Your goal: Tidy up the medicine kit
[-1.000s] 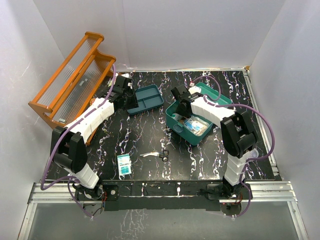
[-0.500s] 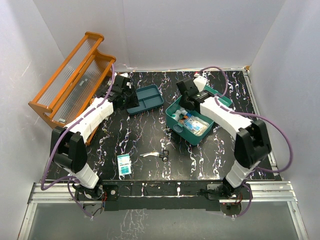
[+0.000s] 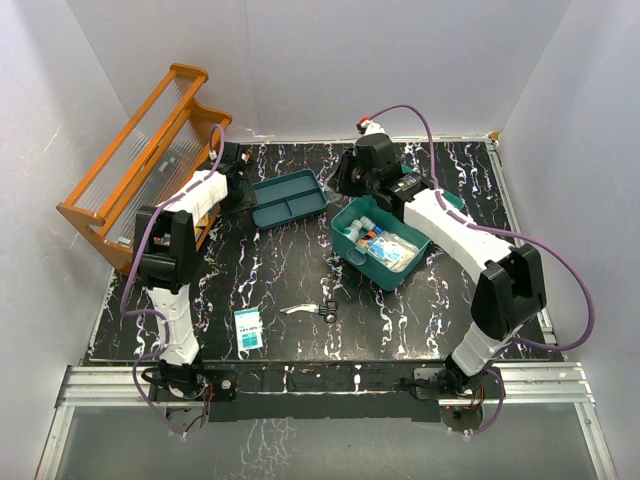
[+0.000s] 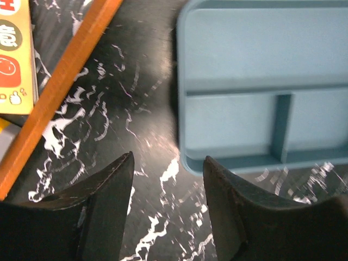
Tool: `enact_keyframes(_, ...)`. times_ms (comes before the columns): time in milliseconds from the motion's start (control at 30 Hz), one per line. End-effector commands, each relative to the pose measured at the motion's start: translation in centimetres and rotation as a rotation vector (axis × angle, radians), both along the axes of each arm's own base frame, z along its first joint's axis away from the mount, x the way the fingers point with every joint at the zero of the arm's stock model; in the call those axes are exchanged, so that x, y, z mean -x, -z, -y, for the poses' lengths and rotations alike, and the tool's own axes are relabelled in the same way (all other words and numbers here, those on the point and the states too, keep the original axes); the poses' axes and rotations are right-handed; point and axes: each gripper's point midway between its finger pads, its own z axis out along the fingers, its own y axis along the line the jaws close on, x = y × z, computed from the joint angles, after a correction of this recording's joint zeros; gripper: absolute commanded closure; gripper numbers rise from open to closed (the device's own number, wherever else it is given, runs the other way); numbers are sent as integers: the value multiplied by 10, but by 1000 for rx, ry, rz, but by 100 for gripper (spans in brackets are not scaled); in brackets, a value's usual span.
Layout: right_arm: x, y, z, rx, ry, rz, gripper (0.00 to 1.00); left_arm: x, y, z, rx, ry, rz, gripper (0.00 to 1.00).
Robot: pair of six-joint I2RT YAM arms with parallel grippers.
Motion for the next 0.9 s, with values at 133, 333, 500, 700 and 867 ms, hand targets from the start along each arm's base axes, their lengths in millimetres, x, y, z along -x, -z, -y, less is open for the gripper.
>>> enact_keyframes(133, -12, -50, -33, -81, -142, 161, 90, -13, 18, 23, 61, 83, -19, 56)
enact_keyframes(333, -14, -43, -40, -77, -169, 153, 90, 6, 27, 21, 73, 38, -76, 71)
enact_keyframes(500, -13, -28, -47, -48, -162, 128, 90, 44, 28, 25, 133, -9, -149, 74)
enact_keyframes(700, 1, -17, -64, -53, -179, 96, 90, 93, 30, 31, 159, -33, -221, 71)
enact_keyframes(867, 18, 10, -90, -70, -229, 31, 90, 131, 25, 43, 225, -30, -245, 59)
